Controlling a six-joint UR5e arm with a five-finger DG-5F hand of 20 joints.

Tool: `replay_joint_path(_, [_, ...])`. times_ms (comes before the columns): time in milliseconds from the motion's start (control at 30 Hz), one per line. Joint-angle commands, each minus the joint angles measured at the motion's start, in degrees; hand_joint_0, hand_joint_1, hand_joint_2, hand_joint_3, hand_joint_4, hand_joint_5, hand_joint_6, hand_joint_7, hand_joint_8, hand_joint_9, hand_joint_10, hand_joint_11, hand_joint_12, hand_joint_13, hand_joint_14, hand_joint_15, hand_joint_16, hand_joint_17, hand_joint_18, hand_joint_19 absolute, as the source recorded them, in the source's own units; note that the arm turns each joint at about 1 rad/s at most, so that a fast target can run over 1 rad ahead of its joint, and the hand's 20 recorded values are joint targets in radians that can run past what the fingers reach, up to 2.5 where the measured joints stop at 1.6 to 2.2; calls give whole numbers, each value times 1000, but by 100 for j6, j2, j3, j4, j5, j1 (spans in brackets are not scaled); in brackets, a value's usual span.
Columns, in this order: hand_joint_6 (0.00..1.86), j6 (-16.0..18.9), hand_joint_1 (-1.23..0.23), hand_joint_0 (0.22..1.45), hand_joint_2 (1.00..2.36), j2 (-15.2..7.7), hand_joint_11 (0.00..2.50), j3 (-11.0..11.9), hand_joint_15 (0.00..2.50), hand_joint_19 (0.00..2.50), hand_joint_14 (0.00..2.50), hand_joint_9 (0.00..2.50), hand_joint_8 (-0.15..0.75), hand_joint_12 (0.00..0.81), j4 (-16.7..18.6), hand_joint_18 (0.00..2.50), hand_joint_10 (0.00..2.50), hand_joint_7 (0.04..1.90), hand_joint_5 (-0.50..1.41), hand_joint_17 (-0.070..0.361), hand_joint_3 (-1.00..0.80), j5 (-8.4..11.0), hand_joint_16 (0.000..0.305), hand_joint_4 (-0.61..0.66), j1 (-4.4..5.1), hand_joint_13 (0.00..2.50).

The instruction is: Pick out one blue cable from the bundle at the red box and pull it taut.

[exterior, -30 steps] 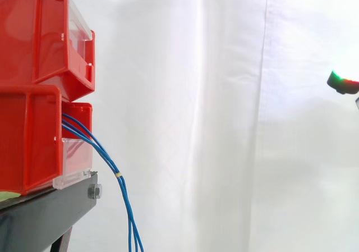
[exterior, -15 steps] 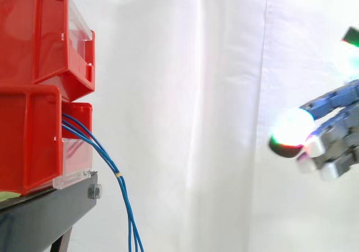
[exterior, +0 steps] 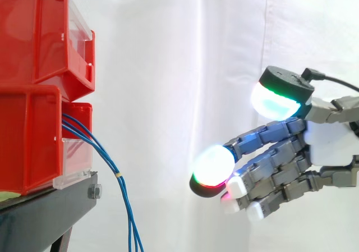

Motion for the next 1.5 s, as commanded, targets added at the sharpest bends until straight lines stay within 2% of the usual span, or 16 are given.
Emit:
replay_joint_path(0, [502,-230,-571,594,1003,-123,212,20,188,447,8,793,302,376,226,506,9,717,-170,111,-462,170,49,318,41,599])
replay_joint_path(100, [502,-274,-571,594,1003,-263,219,20,195,445,8,795,303,376,384,515,9,717,-170,111,-460,223,49,320,67,602])
replay_joint_path(133, [502,-257,-574,595,1004,-369,208,38,195,456,8,796,302,376,586,517,9,710,-168,111,-463,240,50,291,76,604])
replay_joint_path(267, [502,-283,-579,599,1002,-509,214,135,217,492,9,821,297,376,868,550,9,708,-160,114,-466,275,51,263,137,625])
replay_joint_path(300, [502,-283,-579,599,1003,-509,219,135,218,494,9,820,299,378,868,550,8,708,-159,114,-464,275,51,263,137,630])
replay_joint_path(400, [502,-327,-595,597,1002,-703,209,240,221,501,9,811,288,376,1026,554,9,706,-160,115,-470,328,51,261,155,629])
replay_joint_path(500, [502,-432,-604,600,1002,-720,216,302,225,508,10,857,258,371,1281,578,9,701,-156,115,-472,477,51,237,190,657])
replay_joint_path(733, [502,-845,-604,600,1002,-720,226,319,240,515,10,874,263,370,1448,598,9,705,-152,115,-472,662,51,254,207,682])
replay_joint_path(767, [502,-1083,-604,600,1002,-720,228,319,240,520,10,875,266,373,1518,598,10,709,-152,115,-470,847,51,262,225,687])
replay_joint_path(867, [502,-1232,-604,600,1002,-720,223,319,242,522,11,879,270,375,1553,607,9,711,-151,115,-471,917,51,268,260,695])
replay_joint_path(1000, [502,-1250,-605,600,1003,-852,229,354,250,523,11,880,274,374,1624,610,9,712,-150,115,-471,917,51,279,278,701])
replay_joint_path(1067, [502,-1206,-604,600,1002,-1037,228,486,257,530,11,886,281,377,1703,612,9,712,-149,114,-470,917,51,285,287,705])
replay_joint_path(1100, [502,-1162,-604,600,1002,-1098,234,609,253,529,13,886,282,378,1676,612,10,713,-149,114,-469,908,51,287,287,706])
replay_joint_path(1200, [502,-1127,-603,600,1002,-1230,246,767,266,537,11,890,284,379,1641,613,10,713,-148,114,-470,899,51,290,287,717])
replay_joint_path(1467, [502,-1118,-599,600,1003,-1485,250,1022,285,564,14,902,289,385,1685,627,10,717,-146,116,-466,847,52,299,304,738])
